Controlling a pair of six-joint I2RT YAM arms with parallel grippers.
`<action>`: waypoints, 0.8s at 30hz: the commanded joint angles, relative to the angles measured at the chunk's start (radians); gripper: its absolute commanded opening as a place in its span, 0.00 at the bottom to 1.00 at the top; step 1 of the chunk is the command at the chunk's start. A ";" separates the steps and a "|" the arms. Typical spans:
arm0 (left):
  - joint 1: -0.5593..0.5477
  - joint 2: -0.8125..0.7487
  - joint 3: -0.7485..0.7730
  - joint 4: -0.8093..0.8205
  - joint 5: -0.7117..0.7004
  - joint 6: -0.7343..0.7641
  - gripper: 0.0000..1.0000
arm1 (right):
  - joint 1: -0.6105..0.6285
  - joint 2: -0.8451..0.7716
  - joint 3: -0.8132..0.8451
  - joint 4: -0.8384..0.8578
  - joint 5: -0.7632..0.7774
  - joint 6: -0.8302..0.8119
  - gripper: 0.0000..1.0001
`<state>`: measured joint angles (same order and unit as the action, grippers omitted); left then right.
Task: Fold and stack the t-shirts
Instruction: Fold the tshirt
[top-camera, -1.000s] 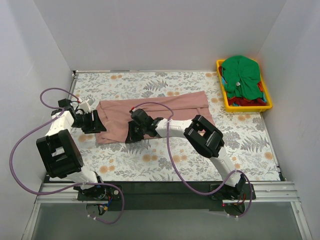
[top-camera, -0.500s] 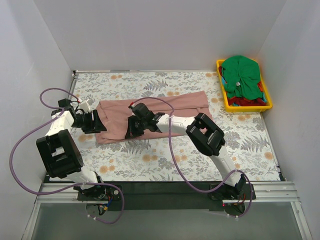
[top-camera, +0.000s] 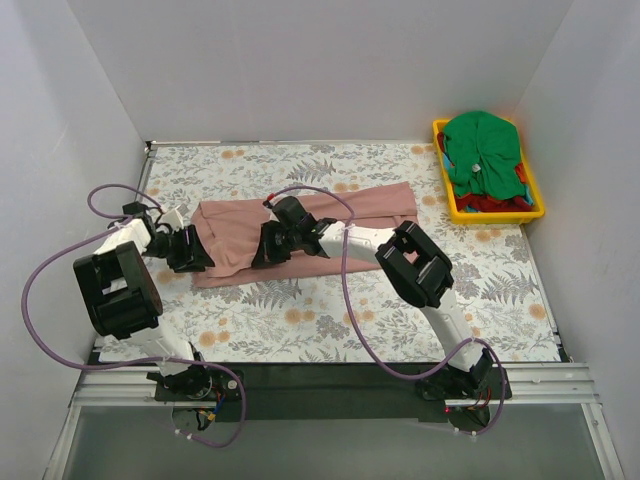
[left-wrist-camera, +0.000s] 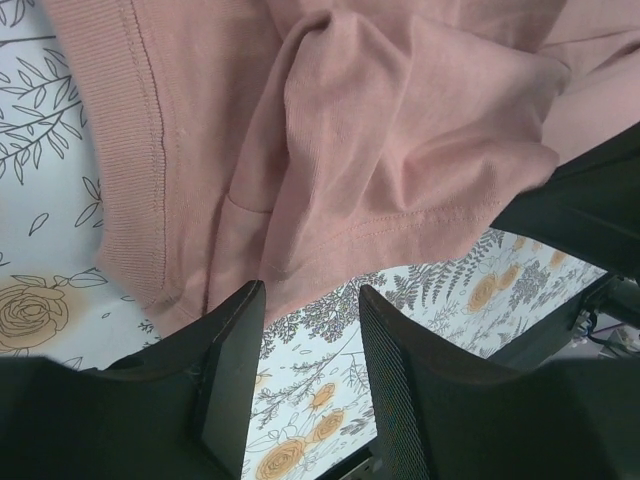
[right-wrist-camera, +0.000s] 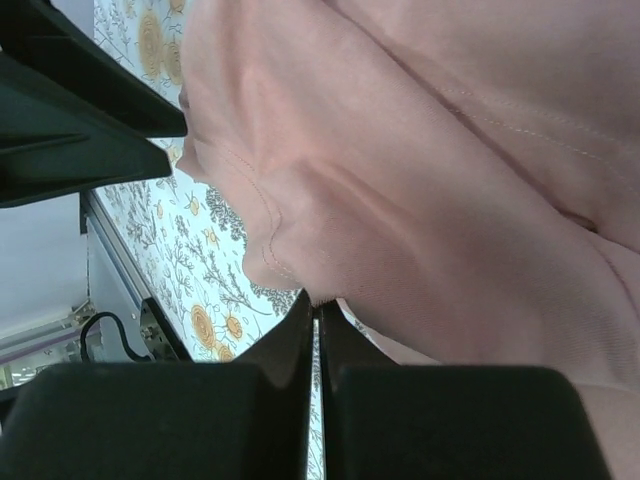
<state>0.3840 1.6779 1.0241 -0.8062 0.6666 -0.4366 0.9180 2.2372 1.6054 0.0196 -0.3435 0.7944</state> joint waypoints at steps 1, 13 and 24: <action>0.001 0.002 0.008 0.013 -0.002 -0.011 0.40 | 0.005 -0.030 0.004 0.048 -0.014 0.011 0.01; -0.002 -0.006 -0.018 -0.005 -0.079 -0.021 0.37 | 0.005 -0.033 -0.002 0.059 -0.014 0.017 0.01; -0.022 0.023 -0.004 0.001 -0.062 -0.030 0.30 | 0.004 -0.042 -0.015 0.063 -0.009 0.014 0.01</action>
<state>0.3698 1.7088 1.0042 -0.8082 0.5903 -0.4603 0.9211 2.2372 1.6051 0.0338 -0.3473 0.8085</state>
